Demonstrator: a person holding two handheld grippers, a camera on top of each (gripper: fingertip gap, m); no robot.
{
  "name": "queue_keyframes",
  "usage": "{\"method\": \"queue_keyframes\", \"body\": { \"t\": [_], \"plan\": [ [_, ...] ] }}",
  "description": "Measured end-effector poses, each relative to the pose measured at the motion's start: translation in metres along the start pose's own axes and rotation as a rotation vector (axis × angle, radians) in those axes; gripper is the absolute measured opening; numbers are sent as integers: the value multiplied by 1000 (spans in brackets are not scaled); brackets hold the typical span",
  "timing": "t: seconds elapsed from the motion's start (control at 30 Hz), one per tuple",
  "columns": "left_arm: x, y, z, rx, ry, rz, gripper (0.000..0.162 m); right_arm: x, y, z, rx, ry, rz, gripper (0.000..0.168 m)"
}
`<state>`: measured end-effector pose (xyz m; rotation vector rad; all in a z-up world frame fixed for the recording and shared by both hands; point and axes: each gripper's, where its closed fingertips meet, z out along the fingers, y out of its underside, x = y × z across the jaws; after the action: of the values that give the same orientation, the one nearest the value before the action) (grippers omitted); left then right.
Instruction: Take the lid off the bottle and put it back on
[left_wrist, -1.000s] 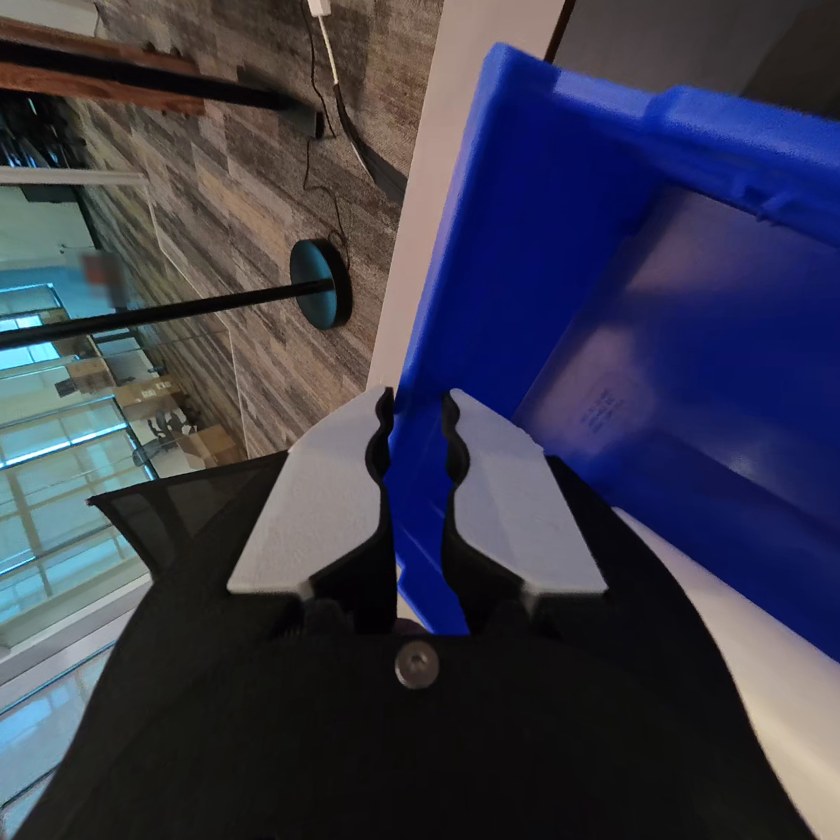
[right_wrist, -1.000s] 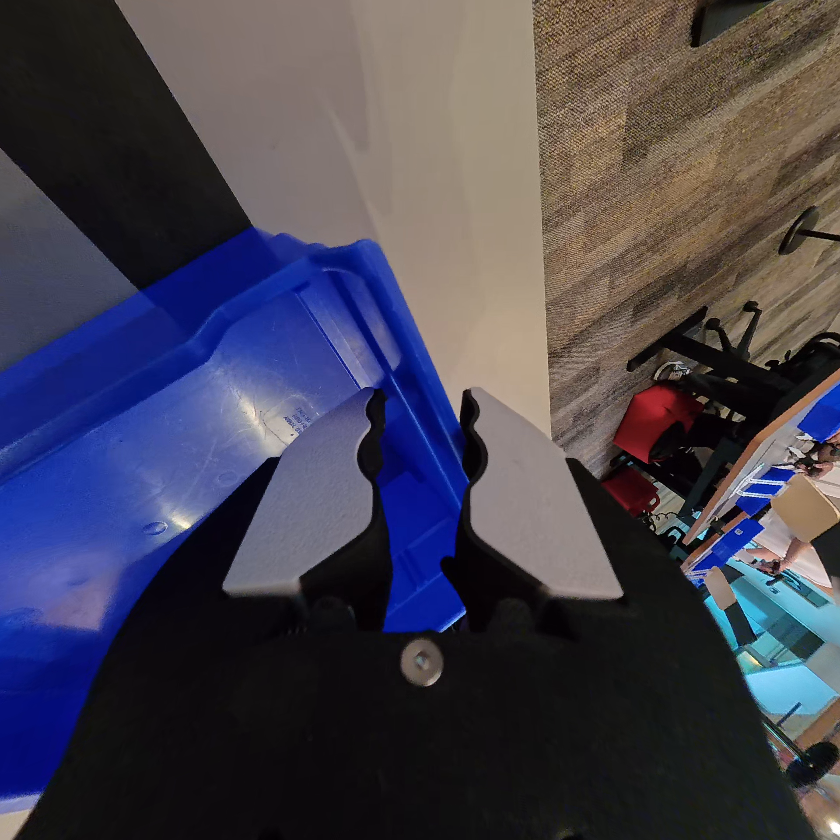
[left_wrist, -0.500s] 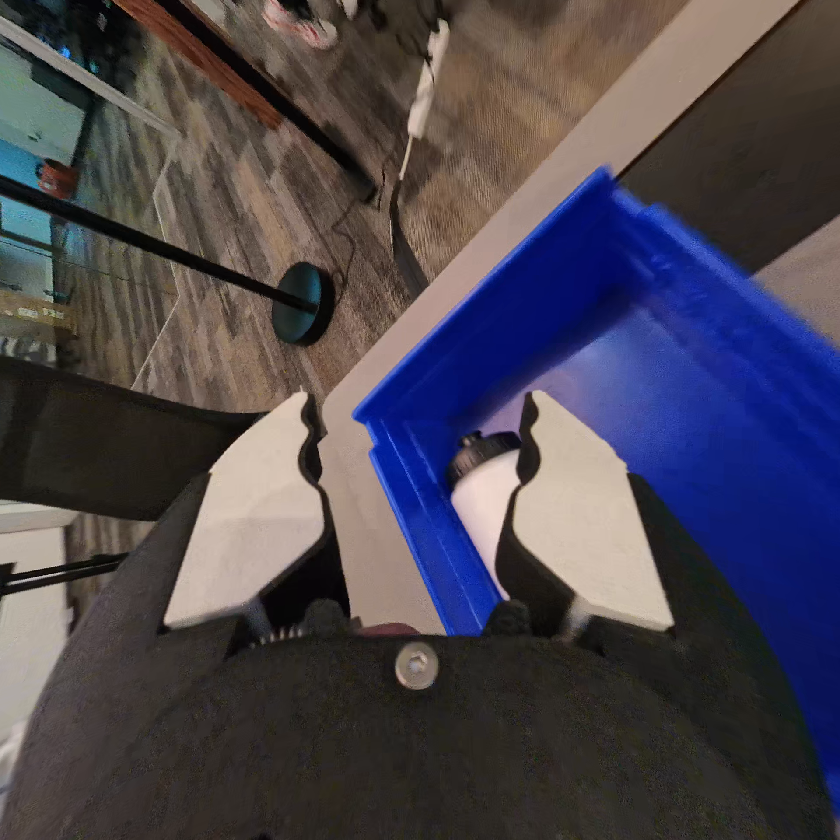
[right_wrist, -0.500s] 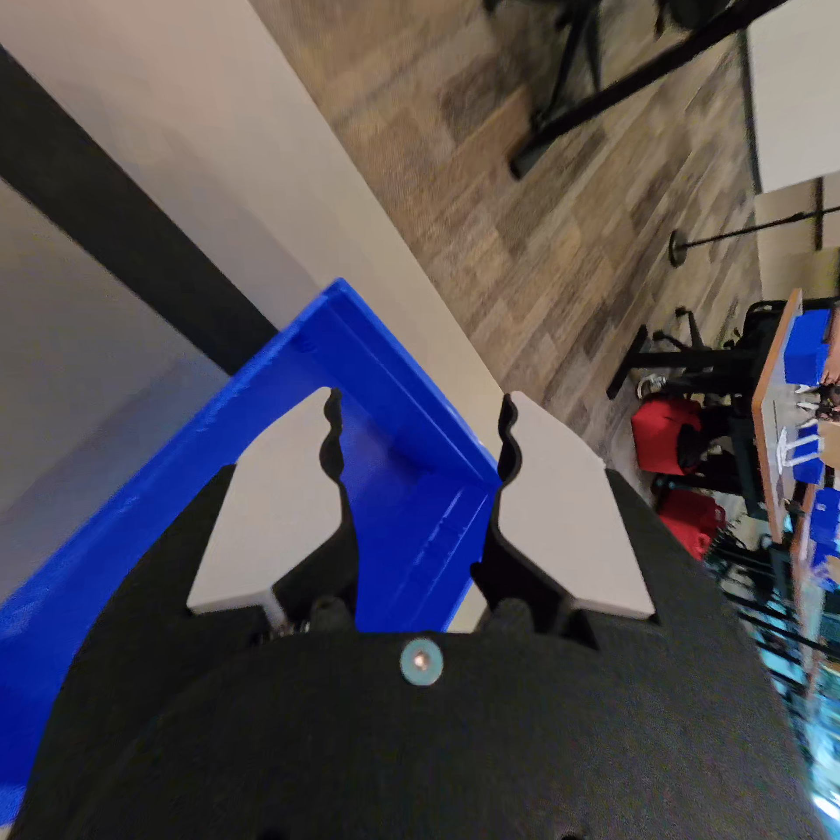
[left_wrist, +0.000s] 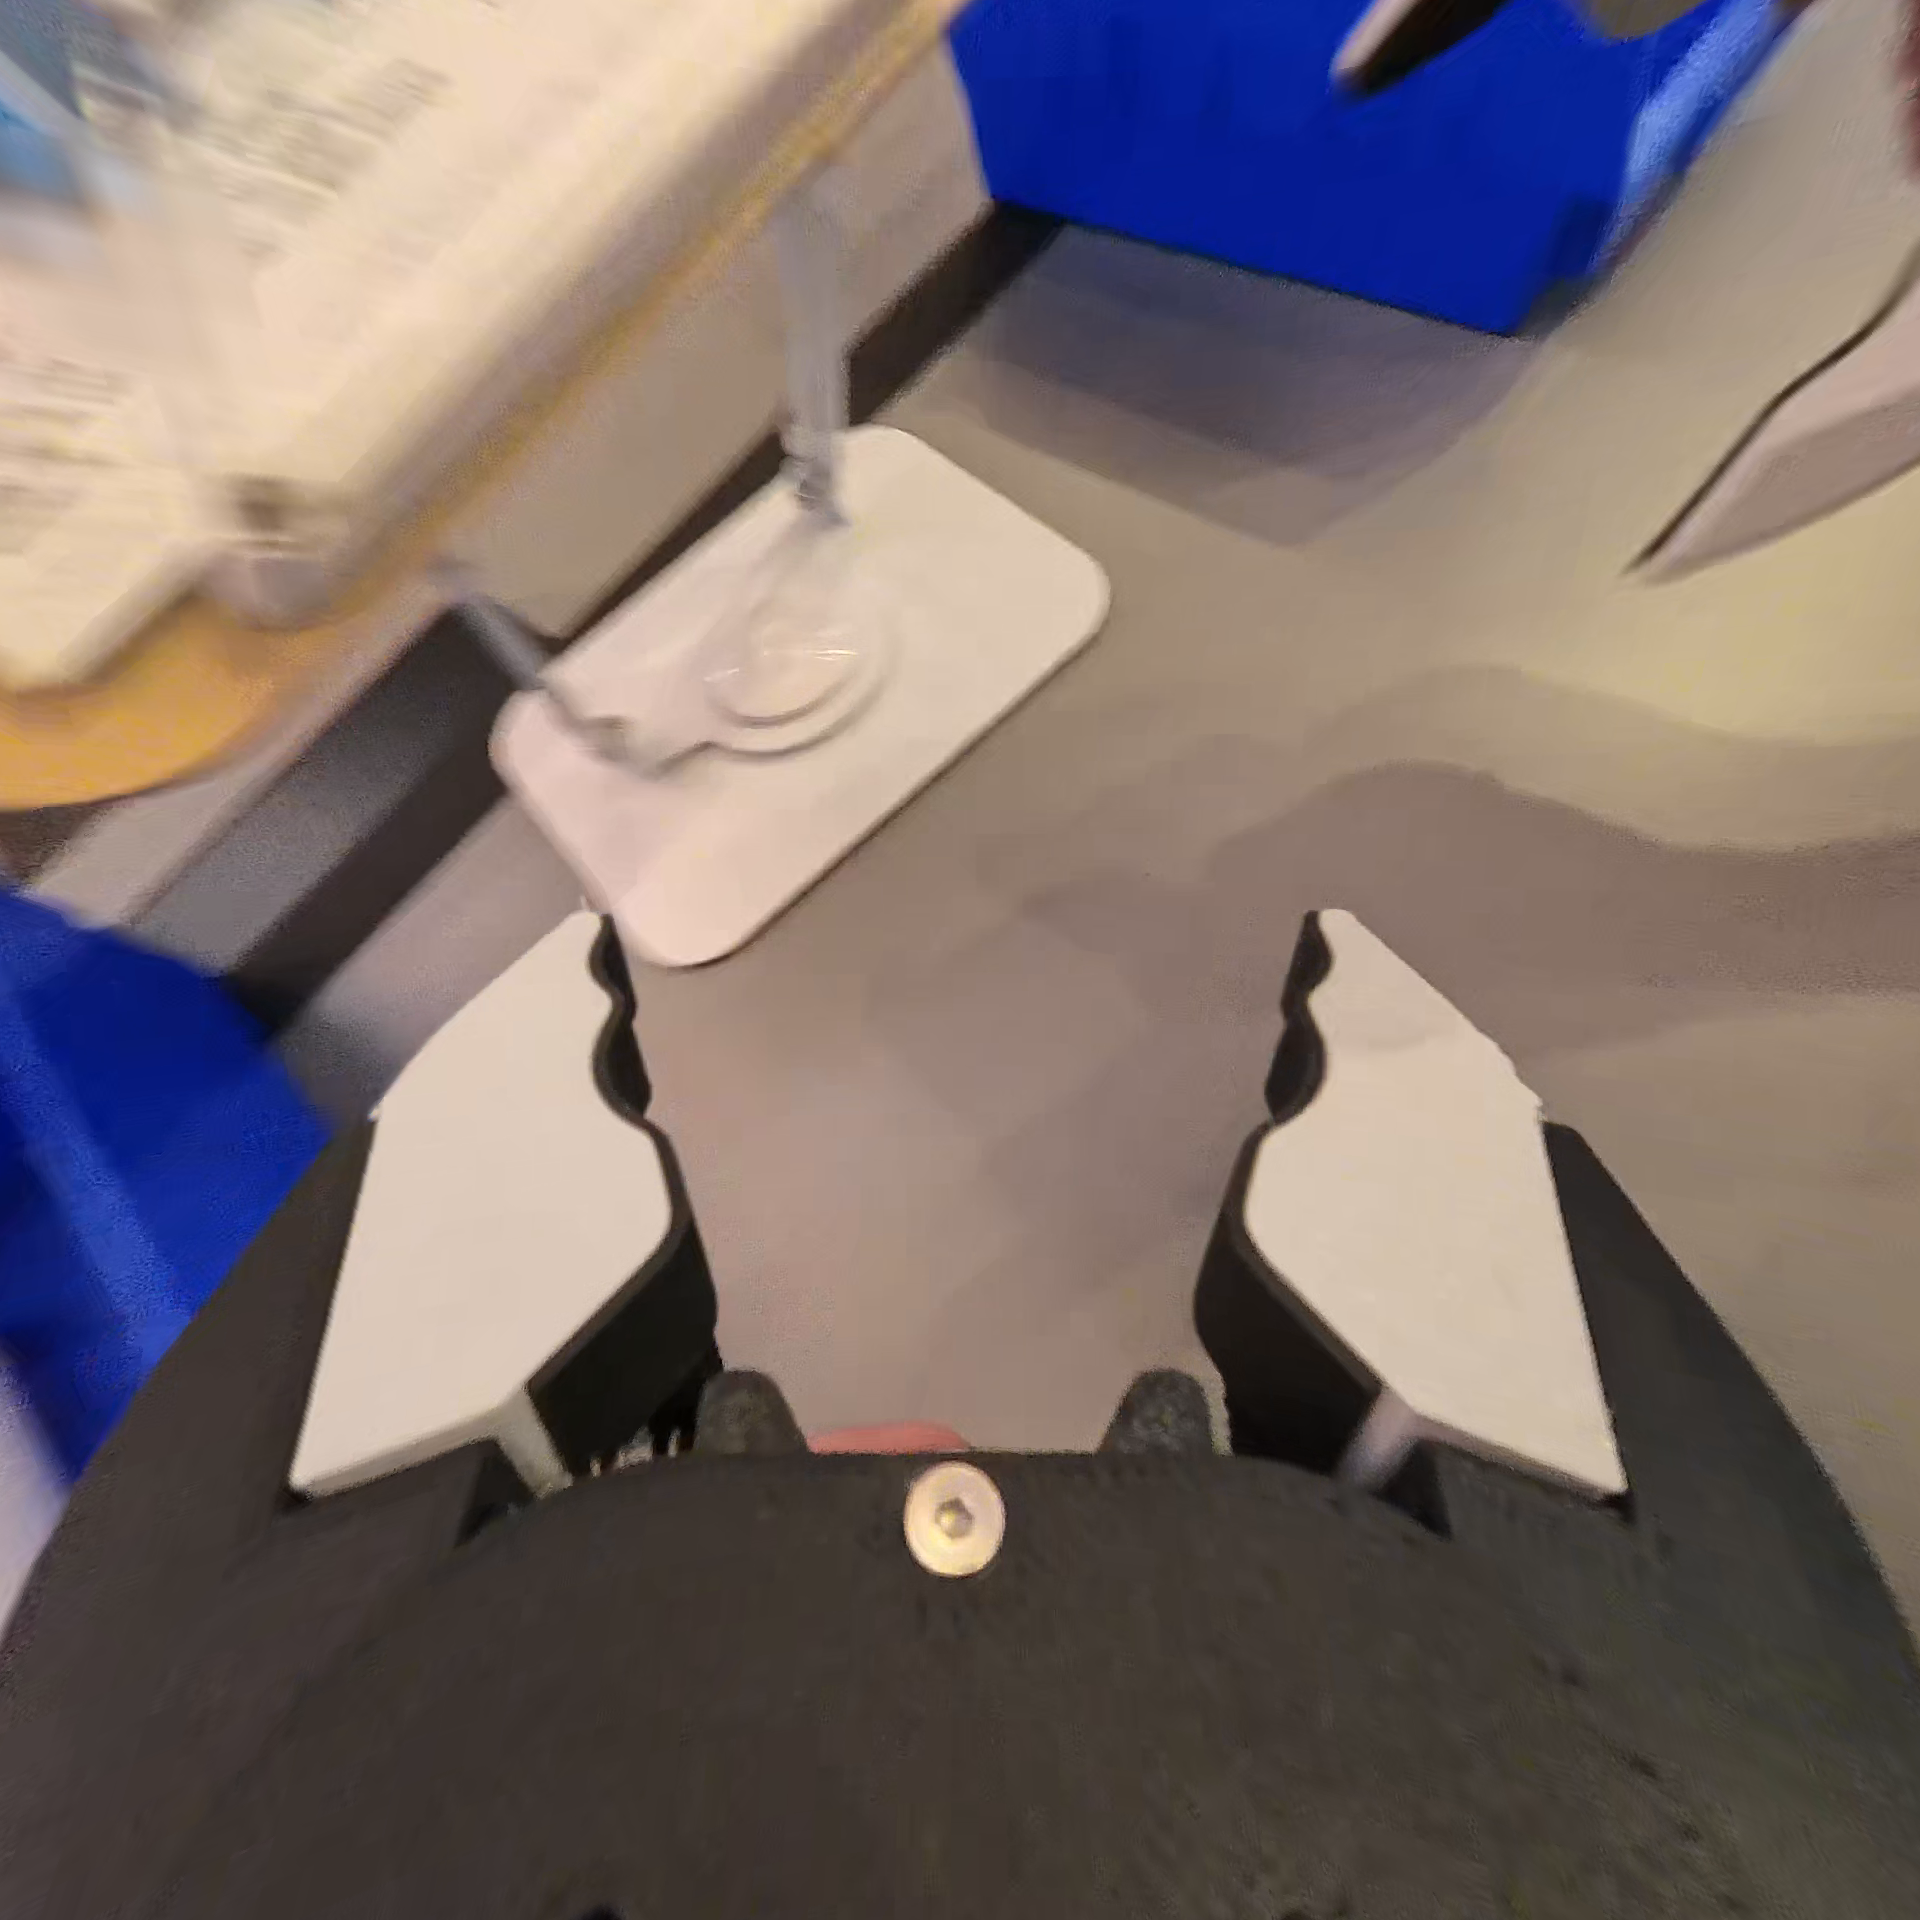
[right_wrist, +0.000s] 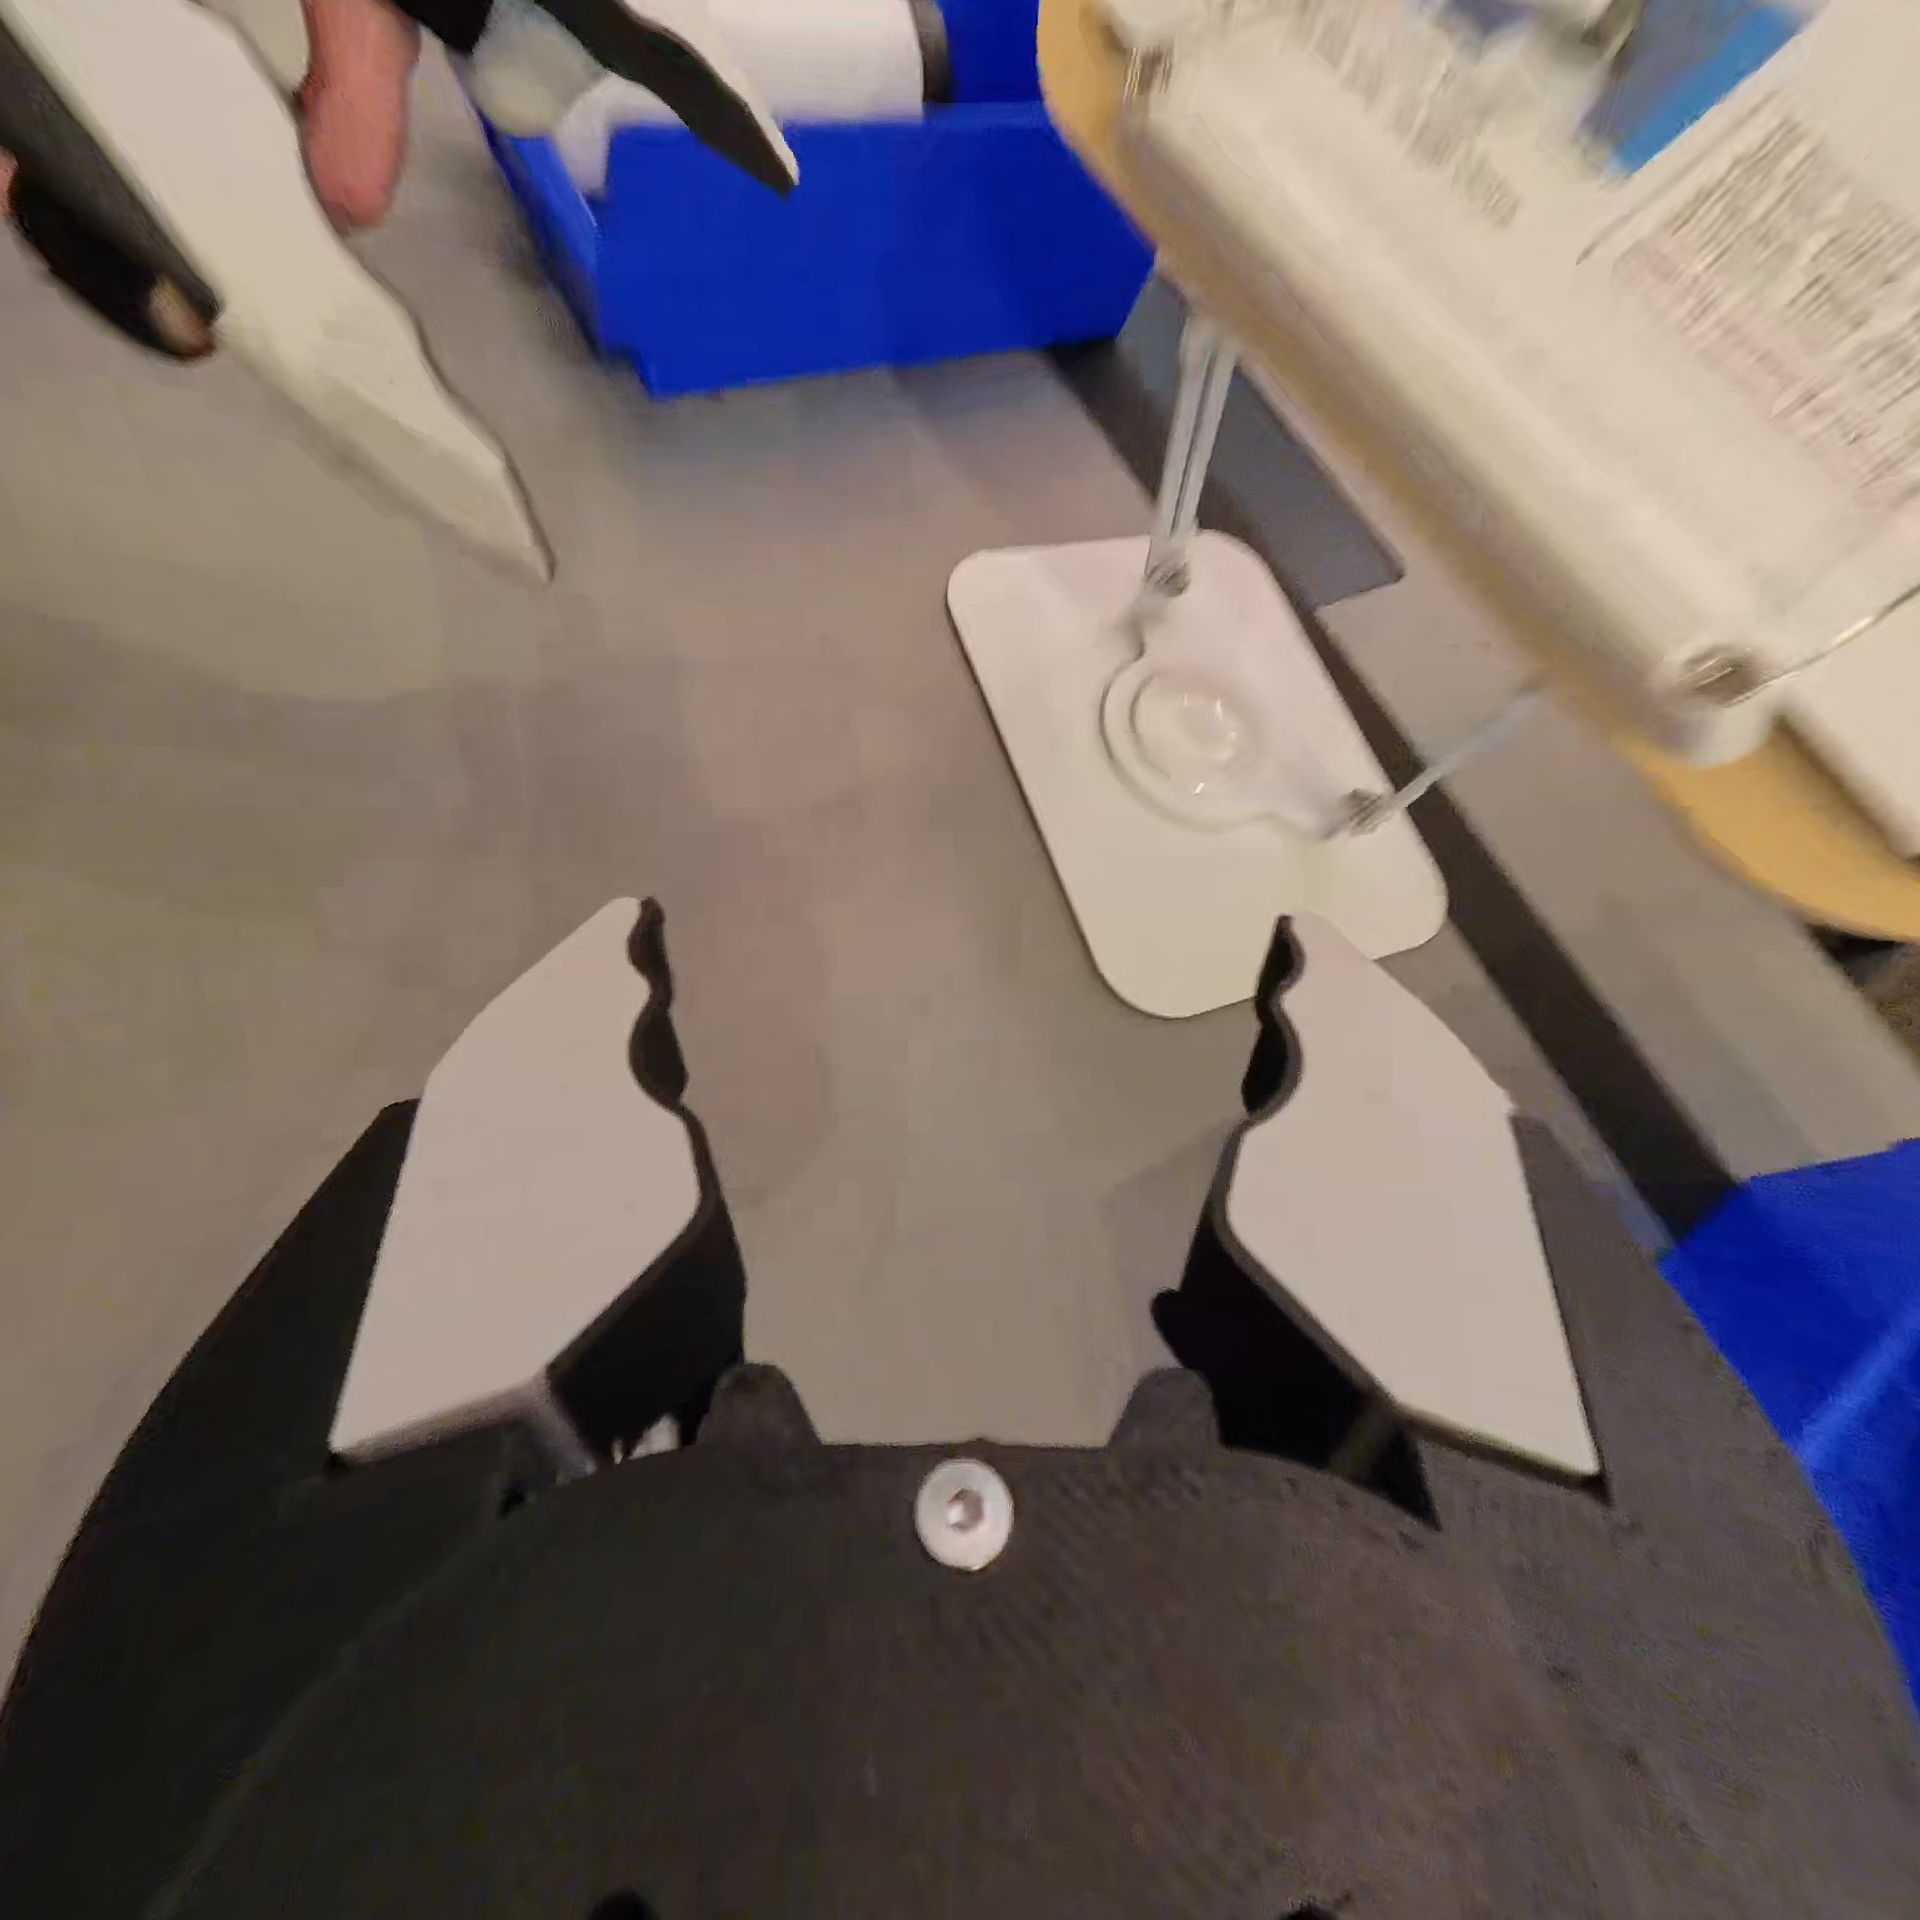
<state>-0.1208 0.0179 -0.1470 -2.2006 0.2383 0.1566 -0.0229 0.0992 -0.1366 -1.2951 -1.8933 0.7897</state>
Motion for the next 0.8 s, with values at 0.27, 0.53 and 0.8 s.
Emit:
{"method": "queue_keyframes", "body": {
  "t": [0.27,0.53,0.8],
  "plan": [
    [26,32,103,-122,23,1,139,1,84,74,-98,-65,229,122],
    [42,57,124,-206,92,-76,147,0,109,89,-235,-18,187,128],
    [44,57,124,-205,109,-82,141,-3,112,91,-242,-65,209,136]
  ]
}}
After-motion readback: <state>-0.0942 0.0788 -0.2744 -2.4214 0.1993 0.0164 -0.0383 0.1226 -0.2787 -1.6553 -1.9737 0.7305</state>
